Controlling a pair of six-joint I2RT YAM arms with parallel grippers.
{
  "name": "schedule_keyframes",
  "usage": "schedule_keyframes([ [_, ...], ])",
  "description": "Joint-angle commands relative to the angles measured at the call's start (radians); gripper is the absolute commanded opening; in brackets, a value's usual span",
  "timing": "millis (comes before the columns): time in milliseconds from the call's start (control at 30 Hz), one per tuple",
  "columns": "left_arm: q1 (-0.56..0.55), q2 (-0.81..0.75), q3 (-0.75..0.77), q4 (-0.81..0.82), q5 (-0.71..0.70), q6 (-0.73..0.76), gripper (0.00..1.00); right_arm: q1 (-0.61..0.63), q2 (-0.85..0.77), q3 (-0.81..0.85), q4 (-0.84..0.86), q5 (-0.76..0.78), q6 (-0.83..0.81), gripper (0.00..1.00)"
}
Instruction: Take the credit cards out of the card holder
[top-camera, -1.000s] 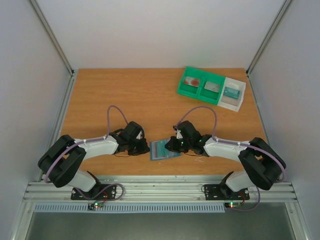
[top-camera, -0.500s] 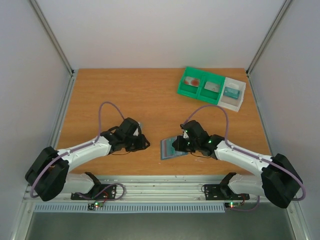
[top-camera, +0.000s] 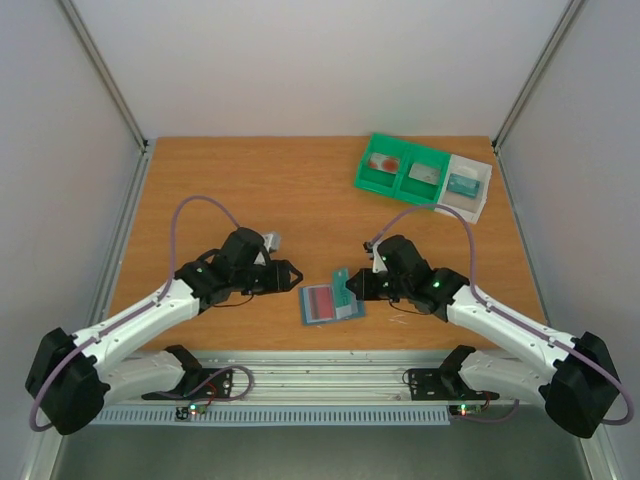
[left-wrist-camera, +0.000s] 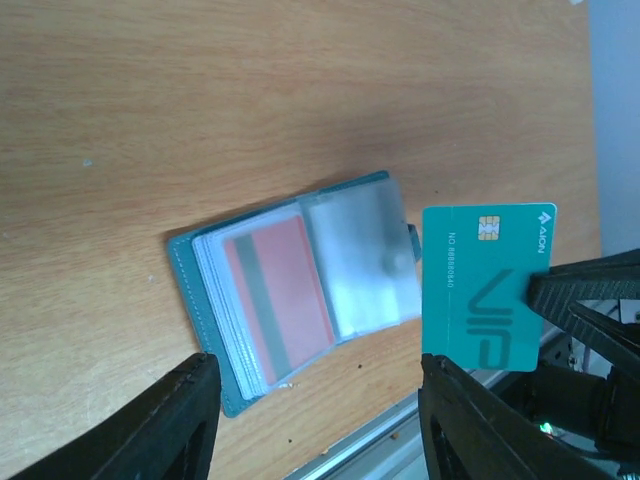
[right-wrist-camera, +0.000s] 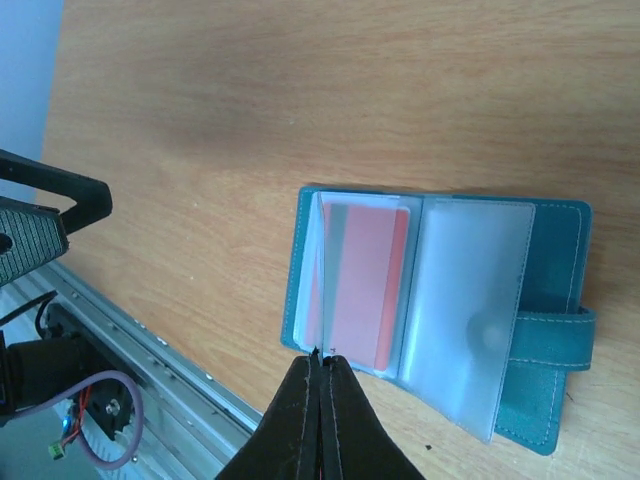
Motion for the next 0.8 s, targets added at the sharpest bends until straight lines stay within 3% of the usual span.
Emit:
schedule_keyframes([
  [0,-0.004,-0.026,0.014,0.020,0.084,0.044,0.56,0.007,-0.041,-0.012,0.016,-0.065,-0.020,0.01],
  [300,-0.005,-0.065,0.048,0.075,0.485,0.111,0.61,0.007,-0.155,-0.069,0.099,-0.434,-0.090,0.01],
  [500,-0.004,-0.083,0.078,0.011,0.598,0.127,0.59,0.008,-0.223,-0.066,0.130,-0.592,-0.083,0.01],
  [600,-0.005,-0.094,0.078,0.006,0.632,0.128,0.52,0.008,-0.256,-0.066,0.129,-0.603,-0.084,0.01],
  [767,-0.006,-0.112,0.059,0.057,0.692,0.112,0.27,0.008,-0.269,-0.064,0.141,-0.644,-0.071,0.01],
])
